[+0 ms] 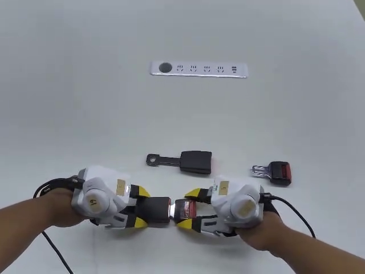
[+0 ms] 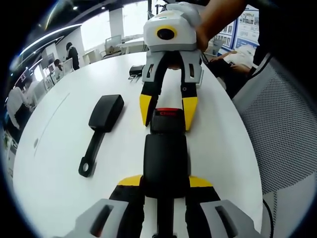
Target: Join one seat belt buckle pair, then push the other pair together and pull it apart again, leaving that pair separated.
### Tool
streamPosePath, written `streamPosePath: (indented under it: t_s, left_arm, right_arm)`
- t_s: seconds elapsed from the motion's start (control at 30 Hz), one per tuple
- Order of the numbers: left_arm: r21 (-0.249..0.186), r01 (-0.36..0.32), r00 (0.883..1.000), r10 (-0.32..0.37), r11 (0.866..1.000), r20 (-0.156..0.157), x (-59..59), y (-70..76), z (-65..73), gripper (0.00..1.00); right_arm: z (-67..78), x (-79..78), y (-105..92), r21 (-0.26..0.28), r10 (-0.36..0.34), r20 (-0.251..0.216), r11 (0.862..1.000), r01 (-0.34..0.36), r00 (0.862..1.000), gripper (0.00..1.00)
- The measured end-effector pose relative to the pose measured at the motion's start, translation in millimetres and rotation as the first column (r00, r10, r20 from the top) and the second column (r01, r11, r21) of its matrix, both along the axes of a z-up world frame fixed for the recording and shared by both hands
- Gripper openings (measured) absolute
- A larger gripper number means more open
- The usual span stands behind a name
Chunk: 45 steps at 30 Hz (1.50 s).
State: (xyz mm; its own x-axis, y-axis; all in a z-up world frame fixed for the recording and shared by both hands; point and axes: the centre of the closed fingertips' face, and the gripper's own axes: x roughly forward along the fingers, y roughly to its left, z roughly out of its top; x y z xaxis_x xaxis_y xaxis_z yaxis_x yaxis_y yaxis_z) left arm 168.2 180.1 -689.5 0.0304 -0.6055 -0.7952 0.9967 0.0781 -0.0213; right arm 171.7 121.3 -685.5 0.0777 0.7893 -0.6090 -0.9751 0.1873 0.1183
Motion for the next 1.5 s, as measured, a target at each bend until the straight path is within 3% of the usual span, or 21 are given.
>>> streamPosePath:
  t_s: [0.37, 0.57, 1.03, 1.1, 1.13, 1.2, 1.27, 1.37, 1.4, 1.5]
  left_arm:
    - [-0.011, 0.0, 1.0, 0.0, 1.0, -0.001, -2.1, -1.1, -0.9, 0.31]
    - [0.005, 0.0, 1.0, 0.0, 1.0, -0.003, -3.8, -1.3, -0.6, 0.32]
    - [0.089, -0.006, 1.0, 0.006, 0.996, -0.001, -4.3, -0.9, -3.4, 0.34]
    - [0.104, -0.016, 1.0, 0.016, 0.994, -0.005, -3.9, -1.4, -3.5, 0.34]
    - [0.116, -0.025, 1.0, 0.025, 0.993, -0.002, -3.1, -1.4, -3.7, 0.35]
    - [0.125, -0.032, 0.999, 0.033, 0.992, -0.003, -4.1, -3.5, -3.5, 0.45]
    - [0.114, -0.033, 0.999, 0.035, 0.993, -0.023, -9.3, -7.9, -1.4, 0.57]
    - [0.104, -0.047, 0.999, 0.048, 0.993, -0.012, -11.0, -12.5, 5.7, 0.56]
    - [0.101, -0.056, 0.998, 0.057, 0.993, -0.007, -10.0, -13.4, 7.7, 0.57]
    - [0.057, -0.098, 0.995, 0.099, 0.994, -0.012, -7.1, -21.4, 19.0, 0.6]
  right_arm:
    - [3.2, -1.8, -1.8, 0.021, 0.001, -0.004, 1.0, -0.001, 1.0, 0.31]
    - [3.9, -3.6, -0.7, 0.007, 0.002, 0.021, 1.0, -0.002, 1.0, 0.32]
    - [0.8, 0.0, -0.2, -0.064, 0.009, 0.061, 0.998, -0.005, 0.998, 0.35]
    - [-8.0, -0.9, -4.5, -0.115, 0.007, 0.046, 0.993, -0.001, 0.999, 0.36]
    - [-3.5, 3.7, 1.7, -0.097, 0.046, 0.101, 0.995, -0.037, 0.994, 0.38]
    - [-4.0, 3.9, -3.8, -0.118, -0.069, 0.04, 0.99, 0.073, 0.997, 0.44]
    - [0.2, 1.9, -5.3, -0.102, -0.069, 0.044, 0.992, 0.073, 0.997, 0.55]
    - [9.8, -2.4, -12.3, -0.088, -0.065, 0.055, 0.994, 0.07, 0.996, 0.52]
    - [5.8, 1.2, -14.7, -0.075, -0.091, 0.043, 0.993, 0.094, 0.995, 0.54]
    - [16.3, 2.6, -23.1, -0.051, -0.117, 0.057, 0.991, 0.12, 0.991, 0.55]
